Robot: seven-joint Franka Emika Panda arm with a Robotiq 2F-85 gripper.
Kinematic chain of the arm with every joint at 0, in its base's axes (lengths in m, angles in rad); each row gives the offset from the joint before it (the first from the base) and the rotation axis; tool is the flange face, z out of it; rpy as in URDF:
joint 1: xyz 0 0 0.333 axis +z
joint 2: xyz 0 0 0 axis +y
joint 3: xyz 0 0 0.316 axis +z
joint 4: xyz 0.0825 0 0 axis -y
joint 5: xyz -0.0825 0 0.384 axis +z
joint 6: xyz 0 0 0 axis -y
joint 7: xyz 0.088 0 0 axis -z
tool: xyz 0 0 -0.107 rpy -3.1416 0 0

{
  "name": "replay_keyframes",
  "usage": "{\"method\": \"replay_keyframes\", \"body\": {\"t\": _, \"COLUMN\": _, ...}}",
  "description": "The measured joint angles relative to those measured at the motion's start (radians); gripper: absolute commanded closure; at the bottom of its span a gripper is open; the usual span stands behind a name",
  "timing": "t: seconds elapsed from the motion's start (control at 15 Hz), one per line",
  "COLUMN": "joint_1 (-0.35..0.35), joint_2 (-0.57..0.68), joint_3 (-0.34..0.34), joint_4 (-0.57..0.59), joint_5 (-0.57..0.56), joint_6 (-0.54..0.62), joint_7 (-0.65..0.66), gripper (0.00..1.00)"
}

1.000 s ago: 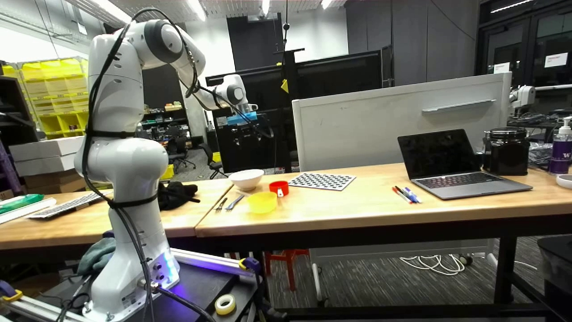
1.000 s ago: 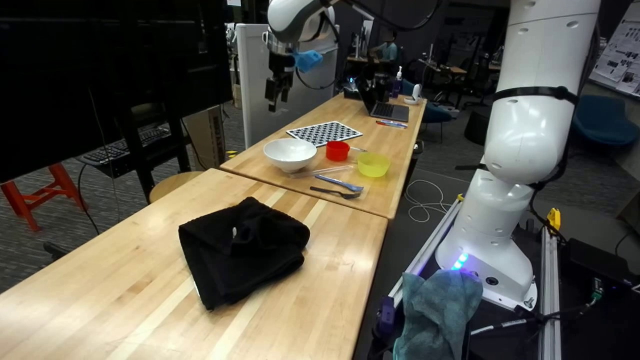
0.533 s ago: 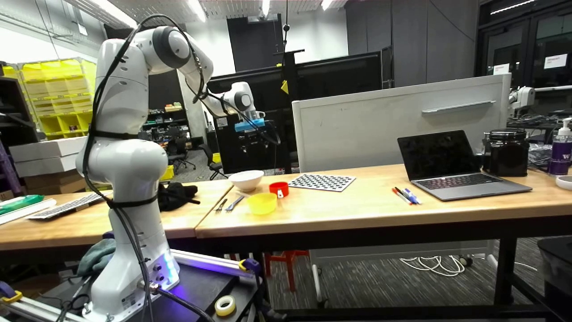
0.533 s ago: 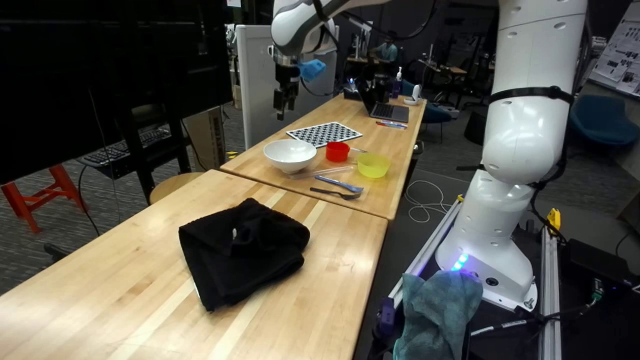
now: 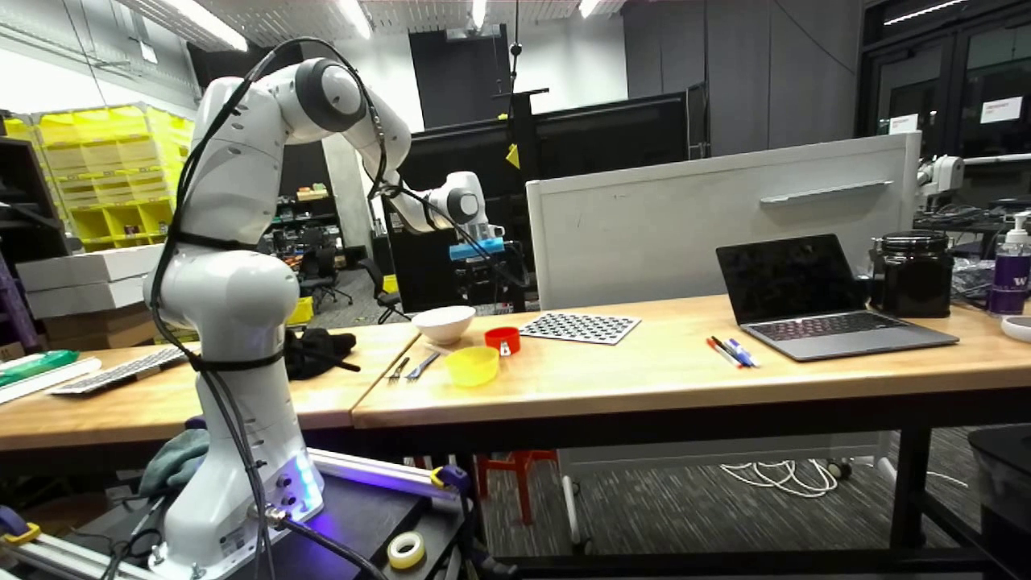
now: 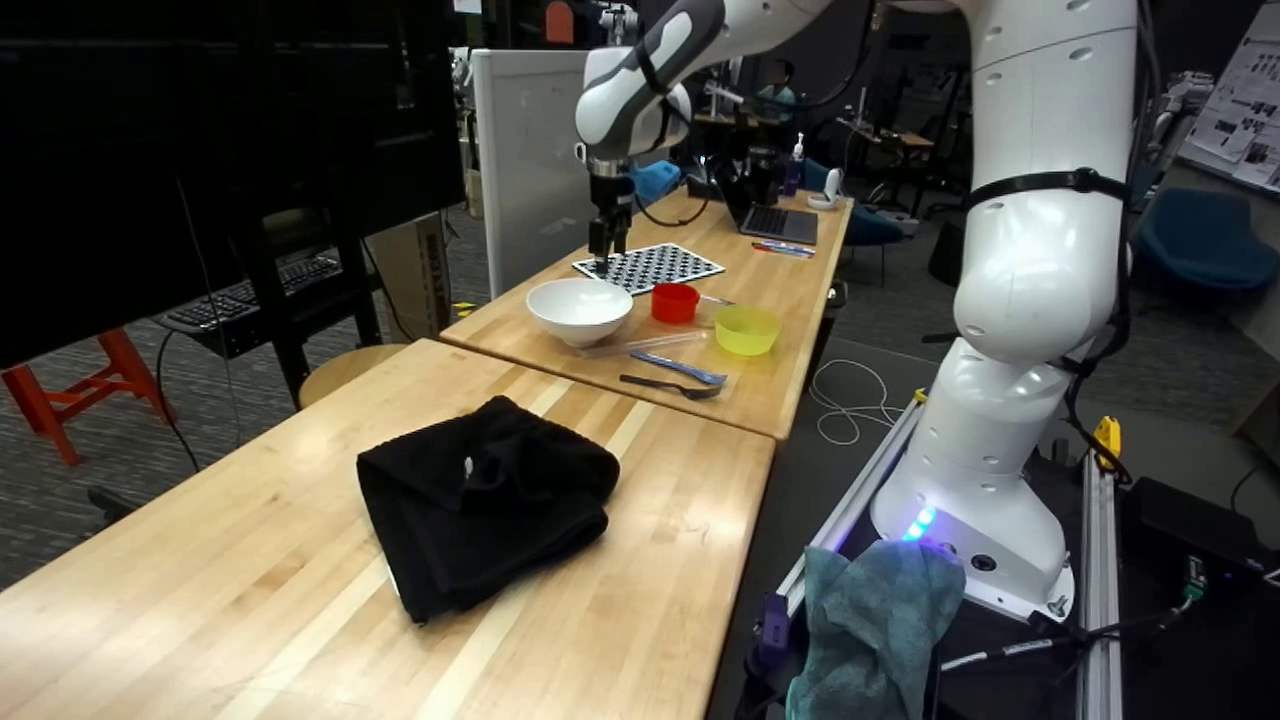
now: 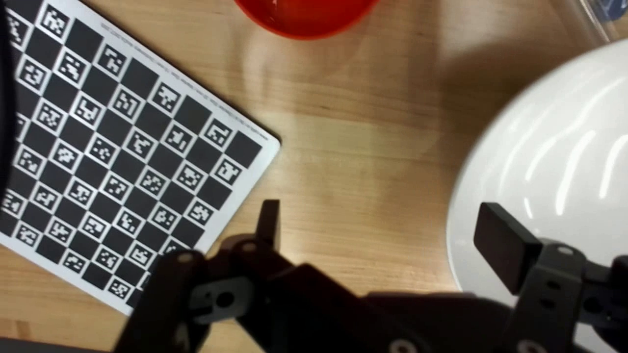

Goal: Pick up the small orange pot and put it inside the white bowl

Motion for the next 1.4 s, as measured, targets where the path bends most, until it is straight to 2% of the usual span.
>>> {"method": "replay_keyframes", "body": {"t": 0.27, "joint_1": -0.056, "joint_2": -0.028, "joint_3": -0.014, "joint_4": -0.074, "joint_5": 0.0, "joint_6": 0.074, "joint_7": -0.057, "gripper": 0.0}}
{"method": "replay_keyframes", "body": {"t": 0.73, "joint_1": -0.145, "joint_2": -0.003, "joint_3": -0.053, "joint_4": -0.096, "joint_5": 0.004, "joint_6": 0.078, "joint_7": -0.102, "gripper": 0.0}}
{"method": "replay_keyframes", "body": {"t": 1.4, "joint_1": -0.152, "joint_2": 0.079, "joint_3": -0.062, "joint_4": -0.068, "joint_5": -0.009, "joint_6": 0.112, "joint_7": -0.108, "gripper": 0.0}}
